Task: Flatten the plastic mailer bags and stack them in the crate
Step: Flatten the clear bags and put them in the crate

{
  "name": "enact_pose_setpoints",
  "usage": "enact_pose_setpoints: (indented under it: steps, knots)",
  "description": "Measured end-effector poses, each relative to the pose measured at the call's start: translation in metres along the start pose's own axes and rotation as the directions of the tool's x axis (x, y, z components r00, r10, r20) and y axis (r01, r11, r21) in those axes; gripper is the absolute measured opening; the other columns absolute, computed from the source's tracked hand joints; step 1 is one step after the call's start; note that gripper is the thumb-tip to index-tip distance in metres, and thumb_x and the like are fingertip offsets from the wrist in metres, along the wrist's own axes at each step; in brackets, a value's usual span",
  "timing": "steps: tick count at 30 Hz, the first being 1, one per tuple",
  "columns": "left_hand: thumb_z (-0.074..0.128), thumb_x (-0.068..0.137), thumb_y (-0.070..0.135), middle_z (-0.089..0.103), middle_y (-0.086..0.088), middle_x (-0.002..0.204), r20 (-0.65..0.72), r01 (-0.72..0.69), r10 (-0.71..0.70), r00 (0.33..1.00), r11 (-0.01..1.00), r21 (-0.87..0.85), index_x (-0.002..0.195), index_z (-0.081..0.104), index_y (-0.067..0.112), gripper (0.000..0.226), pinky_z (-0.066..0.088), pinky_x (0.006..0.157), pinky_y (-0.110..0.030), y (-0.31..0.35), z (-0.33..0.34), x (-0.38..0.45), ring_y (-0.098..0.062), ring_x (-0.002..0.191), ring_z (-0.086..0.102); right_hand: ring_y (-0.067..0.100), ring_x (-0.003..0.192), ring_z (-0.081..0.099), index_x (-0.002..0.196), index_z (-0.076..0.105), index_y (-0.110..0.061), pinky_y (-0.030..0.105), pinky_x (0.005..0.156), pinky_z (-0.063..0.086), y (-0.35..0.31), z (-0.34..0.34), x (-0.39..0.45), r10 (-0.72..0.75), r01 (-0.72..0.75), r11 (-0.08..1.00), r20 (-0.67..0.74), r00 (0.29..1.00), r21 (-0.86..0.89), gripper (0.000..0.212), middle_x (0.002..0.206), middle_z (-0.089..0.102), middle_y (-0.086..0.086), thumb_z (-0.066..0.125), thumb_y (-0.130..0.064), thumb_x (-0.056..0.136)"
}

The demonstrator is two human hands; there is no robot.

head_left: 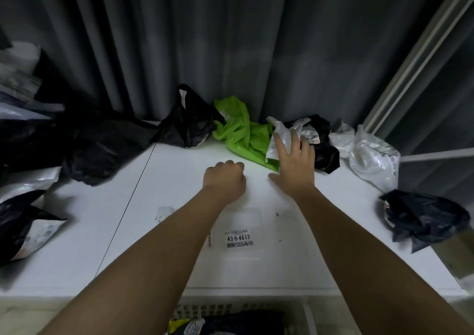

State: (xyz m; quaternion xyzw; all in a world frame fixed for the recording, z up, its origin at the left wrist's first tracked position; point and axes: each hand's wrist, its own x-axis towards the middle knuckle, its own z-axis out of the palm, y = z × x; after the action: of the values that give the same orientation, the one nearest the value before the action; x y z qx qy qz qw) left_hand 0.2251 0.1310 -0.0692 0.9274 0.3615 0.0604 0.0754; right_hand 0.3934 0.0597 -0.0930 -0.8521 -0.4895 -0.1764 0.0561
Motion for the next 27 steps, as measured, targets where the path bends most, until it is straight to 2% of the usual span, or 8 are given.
enact_pose_setpoints:
  steps: [4,7,9,12,19,21,23,27]
  knots:
    - [0.038,0.095,0.019,0.058,-0.009,0.115,-0.051,-0.030,0.028,0.998,0.999,-0.032,0.116,0.058,0.012,0.030,0.040,0.079,-0.033,0.005,0.000,0.020,-0.030,0.105,0.054,0.044,0.118,0.049,0.139,0.039,-0.022,0.056,0.098,0.040,0.006,0.016,0.020,-0.018,0.020,0.987,0.016,1.000,-0.157,0.115,0.138,0.045,0.024,0.092,-0.045,0.039]
    - [0.039,0.094,0.019,0.059,-0.009,0.112,-0.063,-0.044,0.040,0.997,0.998,-0.050,0.112,0.059,0.012,0.028,0.040,0.077,-0.032,0.007,-0.001,0.030,-0.030,0.102,0.055,0.038,0.101,0.057,0.126,0.054,-0.022,0.045,0.084,0.048,0.004,0.020,0.029,-0.052,0.058,0.968,0.028,0.998,-0.245,0.089,0.128,0.055,0.018,0.090,-0.034,0.046]
    - [0.039,0.094,0.019,0.059,-0.009,0.110,-0.064,-0.048,0.044,0.997,0.997,-0.064,0.110,0.060,0.012,0.027,0.040,0.077,-0.032,0.008,-0.002,0.033,-0.030,0.101,0.055,0.033,0.086,0.060,0.105,0.066,-0.018,0.035,0.068,0.048,0.000,0.019,0.034,-0.091,0.083,0.959,-0.014,0.996,-0.271,0.062,0.114,0.063,0.013,0.086,-0.019,0.046]
    - [0.039,0.095,0.020,0.060,-0.008,0.109,-0.066,-0.057,0.051,0.996,0.995,-0.084,0.109,0.060,0.013,0.027,0.042,0.077,-0.033,0.007,-0.003,0.033,-0.029,0.100,0.055,0.030,0.071,0.059,0.080,0.067,-0.012,0.031,0.053,0.045,0.002,0.009,0.038,-0.159,0.121,0.955,-0.120,0.980,-0.271,0.037,0.089,0.064,0.011,0.084,-0.007,0.048]
    - [0.039,0.095,0.020,0.061,-0.006,0.113,-0.043,-0.002,-0.004,0.999,0.987,-0.160,0.111,0.062,0.015,0.028,0.045,0.084,-0.034,0.008,-0.029,0.014,-0.028,0.105,0.055,0.031,0.065,0.058,0.075,0.062,-0.009,0.032,0.049,0.043,0.020,-0.048,0.039,-0.158,0.109,0.983,-0.370,0.916,-0.149,0.013,0.075,0.058,0.012,0.070,-0.008,0.064]
    - [0.039,0.095,0.019,0.061,-0.006,0.116,-0.046,0.008,-0.018,0.999,0.981,-0.193,0.112,0.062,0.015,0.029,0.046,0.086,-0.034,0.011,-0.036,0.005,-0.028,0.107,0.055,0.033,0.066,0.057,0.079,0.064,-0.007,0.033,0.052,0.044,0.024,-0.067,0.035,-0.112,0.094,0.994,-0.430,0.896,-0.062,0.021,0.077,0.059,0.014,0.074,0.001,0.061]
    - [0.039,0.095,0.019,0.060,-0.008,0.120,-0.054,0.024,-0.037,0.998,0.973,-0.230,0.117,0.060,0.014,0.031,0.047,0.088,-0.036,0.012,-0.044,-0.002,-0.028,0.109,0.055,0.035,0.071,0.056,0.084,0.066,-0.004,0.036,0.059,0.044,0.023,-0.085,0.029,-0.027,0.115,0.982,-0.496,0.868,0.148,0.019,0.081,0.060,0.016,0.068,0.005,0.068]
    - [0.039,0.098,0.021,0.048,-0.014,0.135,-0.083,0.079,-0.121,0.989,0.915,-0.395,0.135,0.045,0.010,0.039,0.043,0.094,-0.038,0.011,-0.061,-0.019,-0.032,0.122,0.047,0.024,0.087,0.055,0.098,0.065,-0.006,0.023,0.074,0.036,0.010,-0.120,0.008,0.187,0.104,0.777,-0.385,0.904,0.621,0.014,0.096,0.059,0.009,0.056,-0.002,0.087]
